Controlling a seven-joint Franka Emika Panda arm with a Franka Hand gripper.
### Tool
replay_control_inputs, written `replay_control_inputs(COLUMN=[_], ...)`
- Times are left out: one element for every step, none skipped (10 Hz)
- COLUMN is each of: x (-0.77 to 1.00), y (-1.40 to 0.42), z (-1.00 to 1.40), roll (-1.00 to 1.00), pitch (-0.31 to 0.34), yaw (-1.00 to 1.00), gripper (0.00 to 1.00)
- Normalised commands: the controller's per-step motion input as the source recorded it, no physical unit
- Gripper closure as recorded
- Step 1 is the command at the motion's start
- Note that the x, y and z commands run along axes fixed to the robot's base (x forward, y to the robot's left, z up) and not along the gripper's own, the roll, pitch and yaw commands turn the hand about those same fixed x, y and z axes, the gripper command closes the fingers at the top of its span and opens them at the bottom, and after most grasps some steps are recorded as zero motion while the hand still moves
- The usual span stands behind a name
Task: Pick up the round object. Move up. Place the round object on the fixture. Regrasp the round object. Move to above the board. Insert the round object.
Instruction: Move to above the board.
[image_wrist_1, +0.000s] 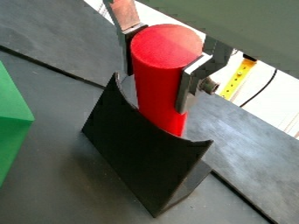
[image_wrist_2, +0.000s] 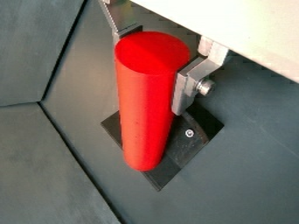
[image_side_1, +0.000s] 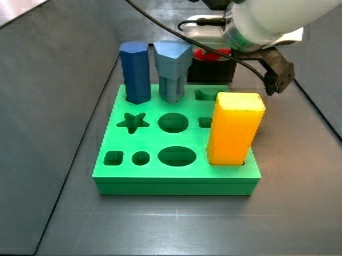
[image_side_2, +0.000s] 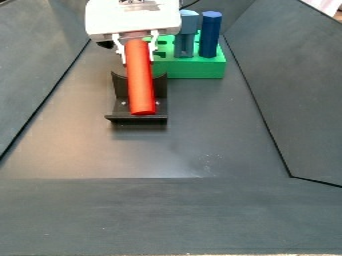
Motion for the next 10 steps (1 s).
replay_control_inputs(x=[-0.02, -0.02, -0.02, -0.02, -0.02, -0.02, -0.02, -0.02, -0.02, -0.02], y=[-0.14, -0.15, -0.14, -0.12, -0.11, -0.11, -0.1, -0.09, -0.08, -0.07], z=[1.0, 1.0, 1.0, 1.0, 1.0, 1.0, 1.0, 1.0, 1.0, 1.0], roll=[-0.02, -0.03, -0.04, -0.05, -0.05, -0.04, -0.04, -0.04, -0.04, -0.04], pitch=[0.05, 0.049, 0.053, 0.052, 0.048, 0.047, 0.045, 0.045, 0.045, 0.048], yaw=[0.04, 0.04, 0.04, 0.04, 0.04, 0.04, 0.04, 0.04, 0.04, 0.04], gripper=[1.0, 1.0, 1.0, 1.0, 1.0, 1.0, 1.0, 1.0, 1.0, 1.0])
